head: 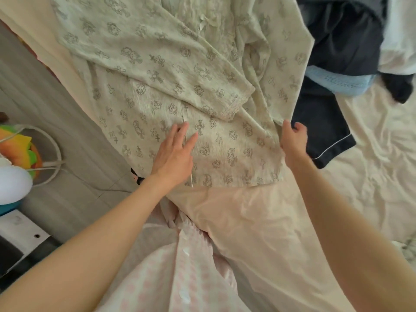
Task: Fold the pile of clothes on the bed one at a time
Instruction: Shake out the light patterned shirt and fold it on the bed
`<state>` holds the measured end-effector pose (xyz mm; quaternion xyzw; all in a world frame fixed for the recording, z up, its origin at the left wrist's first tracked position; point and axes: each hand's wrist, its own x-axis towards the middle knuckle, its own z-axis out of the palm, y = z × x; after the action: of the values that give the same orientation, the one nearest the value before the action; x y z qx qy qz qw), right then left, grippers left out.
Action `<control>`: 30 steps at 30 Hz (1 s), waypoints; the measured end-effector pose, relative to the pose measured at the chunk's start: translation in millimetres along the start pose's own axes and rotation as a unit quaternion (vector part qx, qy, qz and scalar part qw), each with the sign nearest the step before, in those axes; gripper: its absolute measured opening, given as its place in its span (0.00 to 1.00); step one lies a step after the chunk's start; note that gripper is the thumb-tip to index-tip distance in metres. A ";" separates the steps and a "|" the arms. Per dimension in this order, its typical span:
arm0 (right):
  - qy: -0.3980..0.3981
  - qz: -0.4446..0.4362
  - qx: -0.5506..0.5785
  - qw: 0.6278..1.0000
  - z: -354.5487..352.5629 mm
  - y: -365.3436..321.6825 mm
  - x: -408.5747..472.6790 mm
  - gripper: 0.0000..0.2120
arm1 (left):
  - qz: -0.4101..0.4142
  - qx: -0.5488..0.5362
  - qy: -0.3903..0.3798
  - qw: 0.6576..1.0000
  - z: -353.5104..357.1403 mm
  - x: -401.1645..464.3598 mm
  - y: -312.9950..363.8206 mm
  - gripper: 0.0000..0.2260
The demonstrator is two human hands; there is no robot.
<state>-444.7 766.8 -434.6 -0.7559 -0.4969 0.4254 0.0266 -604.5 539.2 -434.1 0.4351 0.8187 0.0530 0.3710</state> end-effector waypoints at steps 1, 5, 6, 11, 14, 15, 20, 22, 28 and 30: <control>-0.044 0.039 0.034 0.998 -1.5 -2.7 6.4 0.15 | -0.002 0.010 -0.050 0.999 -1.3 3.8 -0.3 0.27; -0.037 0.043 0.075 0.996 -10.7 -5.9 16.3 0.10 | -0.014 -0.010 -0.151 0.988 -12.1 13.1 -3.6 0.26; 0.005 0.024 0.077 0.997 -14.8 -8.8 15.3 0.11 | -0.022 -0.045 -0.152 0.987 -16.4 13.9 -3.7 0.24; 0.178 -0.153 0.109 0.966 -43.9 -48.7 -13.5 0.06 | -0.088 -0.244 -0.064 0.964 -44.9 12.8 14.2 0.15; 0.174 -0.318 0.076 0.929 -46.7 -72.3 -46.7 0.07 | -0.144 -0.465 -0.037 0.873 -68.1 17.5 39.9 0.13; 0.135 -0.378 0.034 0.915 -40.8 -75.1 -59.3 0.07 | -0.160 -0.574 -0.049 0.801 -77.1 21.3 50.1 0.14; -0.221 -0.460 -0.155 0.846 5.5 -50.0 -102.2 0.09 | -0.150 -0.712 -0.078 0.681 -98.4 45.4 68.8 0.19; -0.218 -0.422 -0.143 0.868 12.0 -34.0 -98.8 0.09 | -0.172 -0.632 -0.089 0.750 -92.1 52.4 64.3 0.26; -0.054 -0.315 -0.142 0.937 8.5 -21.3 -49.6 0.11 | -0.092 -0.305 0.023 0.948 -58.3 75.1 58.2 0.37; -0.028 -0.312 -0.185 0.931 10.2 -23.8 -31.0 0.12 | -0.087 -0.238 0.011 0.967 -49.1 88.2 66.0 0.42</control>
<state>-473.5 750.9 -410.9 -0.5420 -0.7781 0.3174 0.0032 -622.7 657.7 -421.3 0.2605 0.8212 0.2187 0.4582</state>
